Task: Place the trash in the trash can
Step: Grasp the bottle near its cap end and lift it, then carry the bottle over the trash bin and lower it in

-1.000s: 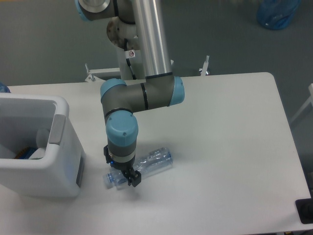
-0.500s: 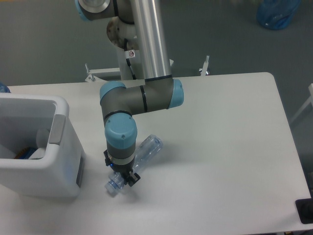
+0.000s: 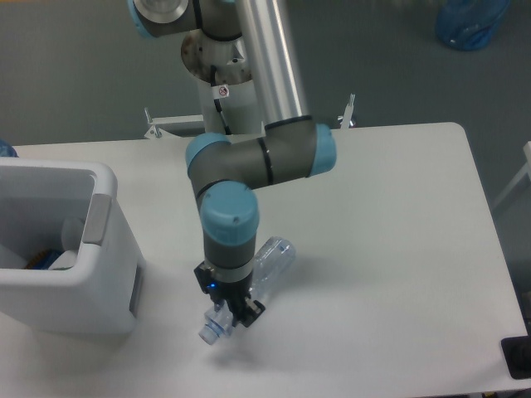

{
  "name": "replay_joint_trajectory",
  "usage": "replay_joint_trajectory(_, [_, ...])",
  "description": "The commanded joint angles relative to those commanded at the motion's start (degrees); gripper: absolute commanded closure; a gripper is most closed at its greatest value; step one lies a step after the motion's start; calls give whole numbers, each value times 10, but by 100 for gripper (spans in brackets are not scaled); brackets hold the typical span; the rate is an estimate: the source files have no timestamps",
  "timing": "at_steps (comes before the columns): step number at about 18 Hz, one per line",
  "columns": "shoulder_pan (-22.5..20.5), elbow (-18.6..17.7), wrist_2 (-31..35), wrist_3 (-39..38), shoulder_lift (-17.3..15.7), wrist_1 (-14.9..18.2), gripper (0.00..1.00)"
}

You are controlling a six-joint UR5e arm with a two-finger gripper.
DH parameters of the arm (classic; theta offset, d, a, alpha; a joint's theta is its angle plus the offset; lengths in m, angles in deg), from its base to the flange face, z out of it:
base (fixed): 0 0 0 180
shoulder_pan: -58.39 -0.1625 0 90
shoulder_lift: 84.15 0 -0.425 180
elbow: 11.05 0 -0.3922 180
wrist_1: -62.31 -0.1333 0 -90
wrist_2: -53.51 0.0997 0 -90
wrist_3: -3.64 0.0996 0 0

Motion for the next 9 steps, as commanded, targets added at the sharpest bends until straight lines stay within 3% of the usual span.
replay_joint_trajectory(5, [-39, 20, -158, -75, -40, 0, 56])
replay_joint_trajectory(9, [-55, 70, -263, -160, -55, 0, 56])
